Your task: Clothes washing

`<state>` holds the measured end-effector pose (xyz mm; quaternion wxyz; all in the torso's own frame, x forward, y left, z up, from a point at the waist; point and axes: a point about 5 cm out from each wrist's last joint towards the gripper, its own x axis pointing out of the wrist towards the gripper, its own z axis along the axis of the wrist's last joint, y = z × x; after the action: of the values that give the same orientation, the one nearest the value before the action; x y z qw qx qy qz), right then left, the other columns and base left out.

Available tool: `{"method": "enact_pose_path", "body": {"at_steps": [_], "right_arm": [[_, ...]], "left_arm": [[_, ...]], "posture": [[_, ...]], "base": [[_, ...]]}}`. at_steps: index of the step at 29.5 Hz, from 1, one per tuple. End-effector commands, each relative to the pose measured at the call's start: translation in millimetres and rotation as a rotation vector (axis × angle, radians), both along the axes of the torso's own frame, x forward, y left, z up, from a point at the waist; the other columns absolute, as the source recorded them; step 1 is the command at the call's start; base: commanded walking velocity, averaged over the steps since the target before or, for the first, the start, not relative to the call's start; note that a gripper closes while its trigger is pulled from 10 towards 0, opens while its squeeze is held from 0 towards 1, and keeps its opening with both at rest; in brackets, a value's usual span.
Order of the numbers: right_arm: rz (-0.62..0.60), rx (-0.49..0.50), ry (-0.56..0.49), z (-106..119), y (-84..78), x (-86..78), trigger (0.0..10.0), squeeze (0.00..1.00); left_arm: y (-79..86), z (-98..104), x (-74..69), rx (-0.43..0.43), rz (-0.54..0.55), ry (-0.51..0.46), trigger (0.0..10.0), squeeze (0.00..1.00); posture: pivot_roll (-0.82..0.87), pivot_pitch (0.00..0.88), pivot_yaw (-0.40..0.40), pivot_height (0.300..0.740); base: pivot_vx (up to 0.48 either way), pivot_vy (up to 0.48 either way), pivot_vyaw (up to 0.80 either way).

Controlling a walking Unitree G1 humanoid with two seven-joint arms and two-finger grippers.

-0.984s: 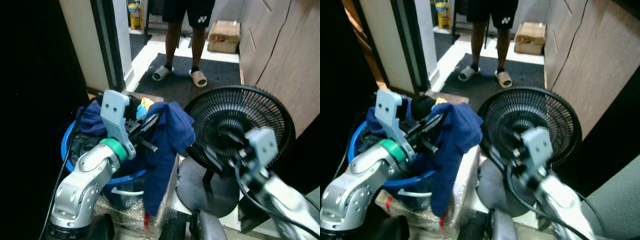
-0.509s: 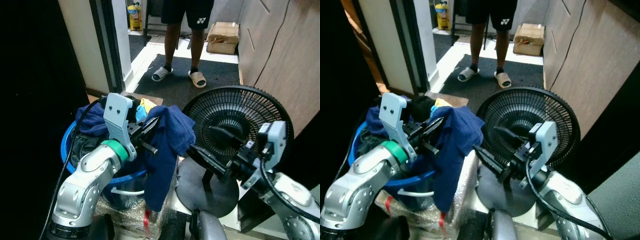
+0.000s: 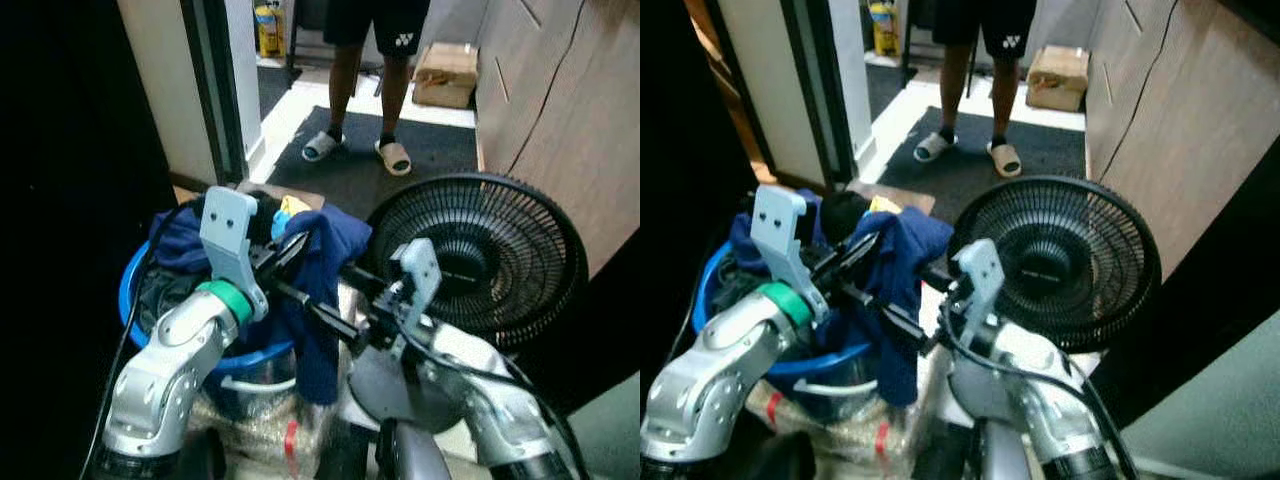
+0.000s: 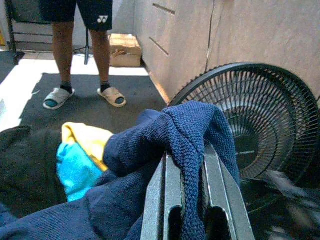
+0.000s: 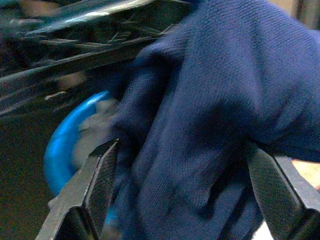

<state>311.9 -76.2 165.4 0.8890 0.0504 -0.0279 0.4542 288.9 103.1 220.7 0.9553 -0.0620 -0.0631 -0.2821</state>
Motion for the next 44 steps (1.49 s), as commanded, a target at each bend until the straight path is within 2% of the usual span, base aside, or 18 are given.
{"method": "enact_pose_path", "body": {"at_steps": [1, 2, 3, 4, 5, 7, 8, 9, 10, 11, 17, 18, 24, 31, 34, 37, 44], "right_arm": [[0.011, -0.018, -0.005, -4, 7.4, 0.5, 10.0, 0.0], [0.016, -0.024, -0.014, -2, 15.9, 5.1, 10.0, 0.0], [0.016, -0.024, -0.014, -2, 15.9, 5.1, 10.0, 0.0], [0.023, -0.021, -0.02, 0, 26.1, 9.8, 10.0, 0.0], [0.023, -0.021, -0.02, 0, 26.1, 9.8, 10.0, 0.0], [0.068, 0.017, -0.046, 14, 55.7, 16.6, 10.0, 0.0], [0.068, 0.017, -0.046, 14, 55.7, 16.6, 10.0, 0.0], [0.107, 0.045, -0.058, 22, 71.0, 16.2, 10.0, 0.0], [0.107, 0.045, -0.058, 22, 71.0, 16.2, 10.0, 0.0], [0.15, 0.074, -0.065, 29, 82.3, 14.6, 10.0, 0.0], [0.197, 0.103, -0.067, 33, 92.1, 12.1, 10.0, 0.0], [0.202, 0.105, -0.065, 31, 92.9, 12.7, 0.0, 0.0], [0.173, 0.105, -0.062, 26, 86.7, 15.3, 0.0, 0.0], [0.06, 0.097, -0.077, 20, 66.0, 23.4, 0.0, 0.0], [0.041, 0.097, -0.079, 18, 62.7, 25.0, 0.0, 0.0], [-0.06, 0.096, -0.074, 12, 42.5, 30.0, 0.0, 0.0], [-0.147, 0.103, -0.088, 10, 26.0, 34.7, 0.0, 0.0]], "left_arm": [[-1.0, -2, 0.8, 0.005, 0.004, 0.003, 10.0, 0.0], [-1.5, -3, 1.3, 0.004, 0.004, 0.004, 10.0, 0.0], [-1.5, -3, 1.3, 0.004, 0.004, 0.004, 10.0, 0.0], [-1.7, -3, 1.6, 0.003, 0.006, 0.005, 10.0, 0.0], [-1.7, -3, 1.6, 0.003, 0.006, 0.005, 10.0, 0.0], [-1.3, -4, 1.6, 0.0, 0.017, 0.009, 10.0, 0.0], [-1.3, -4, 1.6, 0.0, 0.017, 0.009, 10.0, 0.0], [-0.2, -5, 1.2, -0.001, 0.026, 0.011, 10.0, 0.0], [-0.2, -5, 1.2, -0.001, 0.026, 0.011, 10.0, 0.0], [1.5, -5, 0.7, -0.004, 0.037, 0.012, 10.0, 0.0], [5.2, -6, 0.1, -0.009, 0.06, 0.016, 10.0, 0.0], [6.8, -6, -0.2, -0.011, 0.07, 0.019, 10.0, 0.0], [7.7, -7, 0.6, -0.013, 0.078, 0.024, 10.0, 0.0], [5.1, -8, 3.9, -0.014, 0.068, 0.028, 10.0, 0.0], [4.6, -8, 4.1, -0.014, 0.066, 0.029, 10.0, 0.0], [2.6, -8, 4.8, -0.015, 0.056, 0.033, 10.0, 0.0], [1.5, -9, 5.5, -0.012, 0.05, 0.039, 10.0, 0.0]], "posture": [[0.11, 0.022, 0.01, 0.534], [0.11, 0.022, 0.009, 0.534], [0.11, 0.022, 0.009, 0.534], [0.11, 0.02, 0.006, 0.534], [0.11, 0.02, 0.006, 0.534], [0.13, 0.019, -0.007, 0.534], [0.13, 0.019, -0.007, 0.534], [0.14, 0.018, -0.013, 0.534], [0.14, 0.018, -0.013, 0.534], [0.14, 0.02, -0.019, 0.534], [0.15, 0.021, -0.024, 0.534], [0.15, 0.023, -0.026, 0.534], [0.14, 0.026, -0.017, 0.534], [0.11, 0.025, 0.004, 0.534], [0.11, 0.025, 0.004, 0.534], [0.09, 0.027, 0.016, 0.534], [0.09, 0.028, 0.02, 0.534]], "base": [[0.0, 0.0, 0.0], [0.0, 0.0, 0.0], [0.0, 0.0, 0.0], [0.0, 0.0, 0.0], [0.0, 0.0, 0.0], [0.0, 0.0, 0.0], [0.0, 0.0, 0.0], [0.0, 0.0, 0.0], [0.0, 0.0, 0.0], [0.0, 0.0, 0.0], [0.0, 0.0, 0.0], [0.0, 0.0, 0.0], [0.0, 0.0, 0.0], [0.0, 0.0, 0.0], [0.0, 0.0, 0.0], [0.0, 0.0, 0.0], [0.0, 0.0, 0.0]]}}
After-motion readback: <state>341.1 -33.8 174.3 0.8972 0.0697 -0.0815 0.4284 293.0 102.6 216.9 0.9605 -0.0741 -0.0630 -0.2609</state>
